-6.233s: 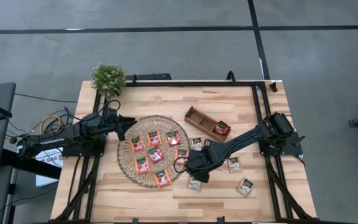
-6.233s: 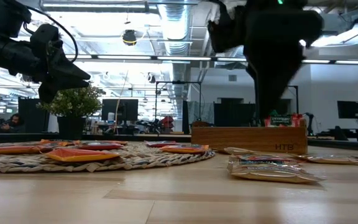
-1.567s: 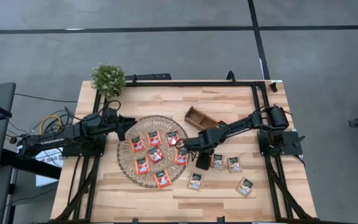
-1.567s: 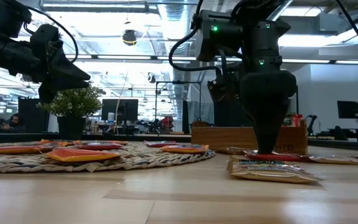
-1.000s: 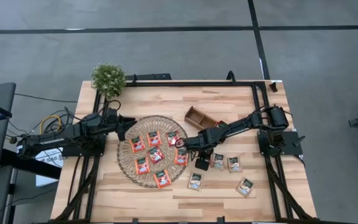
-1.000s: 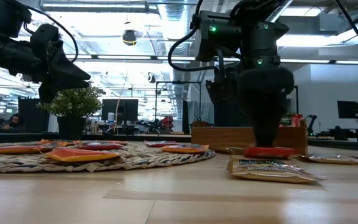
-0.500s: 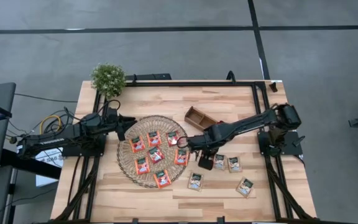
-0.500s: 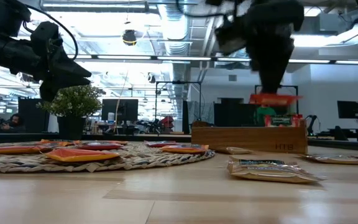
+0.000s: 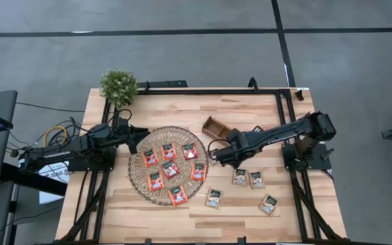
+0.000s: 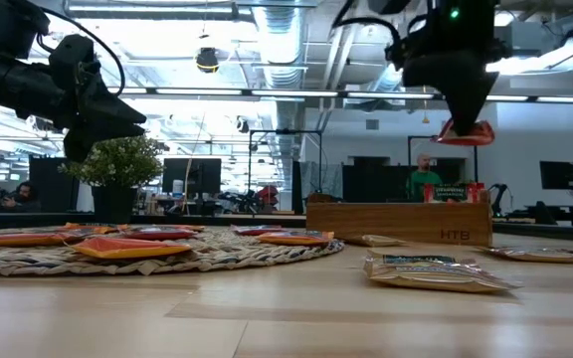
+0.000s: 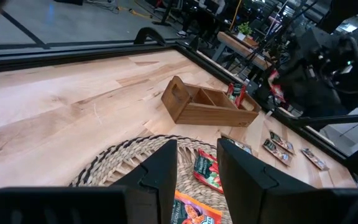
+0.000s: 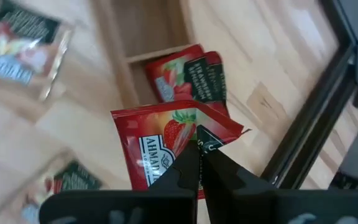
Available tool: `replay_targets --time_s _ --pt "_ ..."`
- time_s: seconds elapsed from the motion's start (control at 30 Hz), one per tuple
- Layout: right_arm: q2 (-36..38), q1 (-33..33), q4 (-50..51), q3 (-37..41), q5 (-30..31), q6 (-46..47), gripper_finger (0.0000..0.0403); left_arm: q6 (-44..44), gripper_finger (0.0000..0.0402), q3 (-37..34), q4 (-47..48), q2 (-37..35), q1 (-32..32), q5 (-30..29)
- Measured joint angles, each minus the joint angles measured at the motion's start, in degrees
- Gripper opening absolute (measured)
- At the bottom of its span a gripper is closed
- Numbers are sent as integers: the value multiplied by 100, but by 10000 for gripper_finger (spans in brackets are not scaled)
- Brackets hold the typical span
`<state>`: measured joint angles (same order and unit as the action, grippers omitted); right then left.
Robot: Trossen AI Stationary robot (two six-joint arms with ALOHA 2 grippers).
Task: Pick & Place Tea
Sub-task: Put the red tea bag into the right section of the wooden organizer
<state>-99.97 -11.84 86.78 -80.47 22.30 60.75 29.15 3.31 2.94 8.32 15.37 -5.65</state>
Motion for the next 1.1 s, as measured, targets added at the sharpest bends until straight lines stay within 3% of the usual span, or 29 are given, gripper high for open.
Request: replay_targets --time_s 0.3,0.7,1.1 --pt "-734 86 14 -2 323 690 1 -13 105 -1 -2 0 -2 0" --pt "-1488 101 297 -72 1048 676 1 -11 105 -2 0 0 0 -66" --pt "-1481 100 210 -90 1795 -532 1 -7 105 0 -2 0 0 -66"
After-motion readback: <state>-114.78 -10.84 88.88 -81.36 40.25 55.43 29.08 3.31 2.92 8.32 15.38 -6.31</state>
